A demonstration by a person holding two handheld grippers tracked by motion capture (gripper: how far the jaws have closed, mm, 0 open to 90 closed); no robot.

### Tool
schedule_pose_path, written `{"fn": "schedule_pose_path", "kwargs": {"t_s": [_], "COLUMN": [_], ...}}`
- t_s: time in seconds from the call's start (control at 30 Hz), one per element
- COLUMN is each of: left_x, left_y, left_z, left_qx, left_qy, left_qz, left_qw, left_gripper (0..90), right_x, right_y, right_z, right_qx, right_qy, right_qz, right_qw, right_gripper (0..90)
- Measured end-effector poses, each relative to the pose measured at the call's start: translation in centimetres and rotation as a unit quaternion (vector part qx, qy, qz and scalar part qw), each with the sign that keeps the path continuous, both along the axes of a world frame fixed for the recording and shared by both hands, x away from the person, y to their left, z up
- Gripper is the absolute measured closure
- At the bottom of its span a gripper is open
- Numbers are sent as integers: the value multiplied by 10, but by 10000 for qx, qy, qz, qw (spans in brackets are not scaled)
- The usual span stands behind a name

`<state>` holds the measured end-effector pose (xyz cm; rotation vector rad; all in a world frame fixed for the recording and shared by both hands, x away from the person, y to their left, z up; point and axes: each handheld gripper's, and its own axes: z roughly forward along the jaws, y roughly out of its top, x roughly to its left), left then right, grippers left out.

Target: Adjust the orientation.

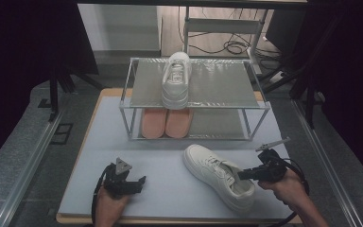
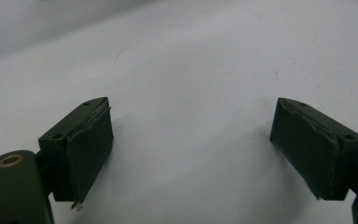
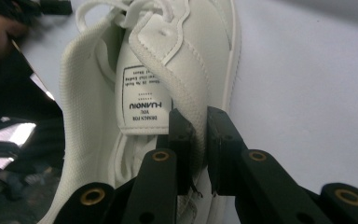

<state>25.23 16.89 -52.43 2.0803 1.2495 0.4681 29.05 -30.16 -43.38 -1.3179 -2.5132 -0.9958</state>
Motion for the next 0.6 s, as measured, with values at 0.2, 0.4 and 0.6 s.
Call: {"fn": "schedule_pose_path", "kwargs": {"t_s": [0.2,0.4,0.6], "left_x": [0,0,0], "left_y": [0,0,0], "left_z": [0,0,0], "left_qx": [3,3,1], "left_qy": [1,2,3], "left_qz": [0,0,1], "left_qw": [10000,10000,10000], "left_gripper": [132,132,131], "right_x": [3,2,1], "right_y": [-7,-14,-20], "right_z": [5,10,22], "right_qx": [345,692,1130], "right_qy": [207,329,247], "right_qz": [-71,-151,-248], "right_qw": [9992,9969,9930], "right_gripper": [818,819,819]}}
